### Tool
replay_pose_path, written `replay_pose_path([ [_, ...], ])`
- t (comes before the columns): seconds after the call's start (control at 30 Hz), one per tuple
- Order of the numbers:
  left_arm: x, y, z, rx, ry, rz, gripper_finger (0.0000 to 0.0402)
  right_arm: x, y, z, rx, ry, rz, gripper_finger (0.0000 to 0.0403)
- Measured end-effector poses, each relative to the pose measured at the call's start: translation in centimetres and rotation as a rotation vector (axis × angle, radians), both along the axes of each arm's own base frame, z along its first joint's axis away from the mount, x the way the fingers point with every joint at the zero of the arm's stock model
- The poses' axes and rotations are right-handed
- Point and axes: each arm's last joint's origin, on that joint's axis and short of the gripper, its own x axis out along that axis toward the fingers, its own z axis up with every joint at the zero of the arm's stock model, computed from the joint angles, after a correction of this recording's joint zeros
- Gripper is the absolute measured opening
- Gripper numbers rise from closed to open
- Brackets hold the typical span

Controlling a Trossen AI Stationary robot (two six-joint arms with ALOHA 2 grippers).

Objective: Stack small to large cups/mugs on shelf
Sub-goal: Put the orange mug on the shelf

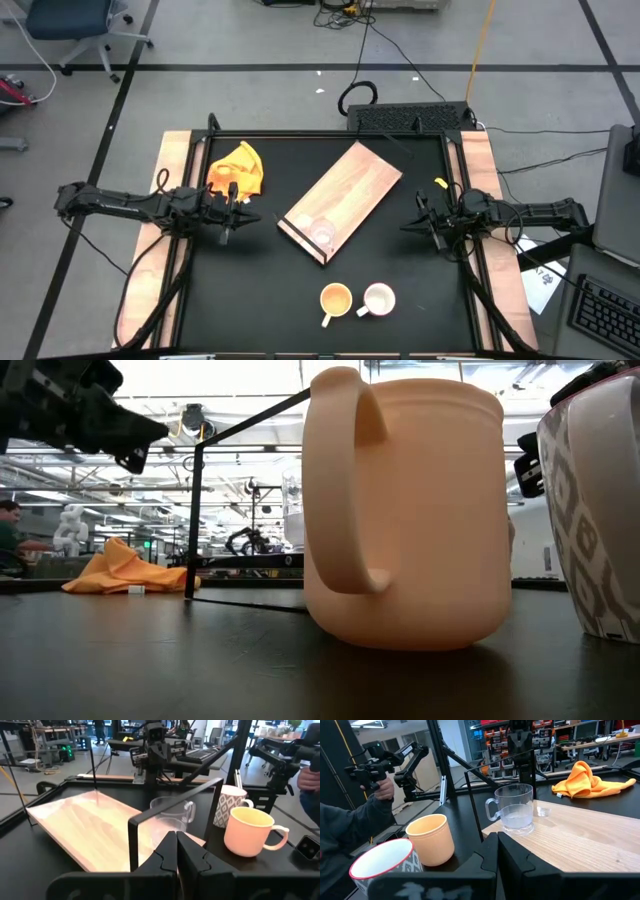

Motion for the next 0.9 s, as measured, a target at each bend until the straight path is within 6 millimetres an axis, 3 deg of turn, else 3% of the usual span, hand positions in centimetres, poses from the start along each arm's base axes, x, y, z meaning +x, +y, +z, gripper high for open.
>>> replay_pose_path([
  [0.9,-0.11,0.09,-1.18,-0.007,0.085,0.030,0.0000,0.00,0.00,0.00,0.000,0.000,0.000,0.0000],
])
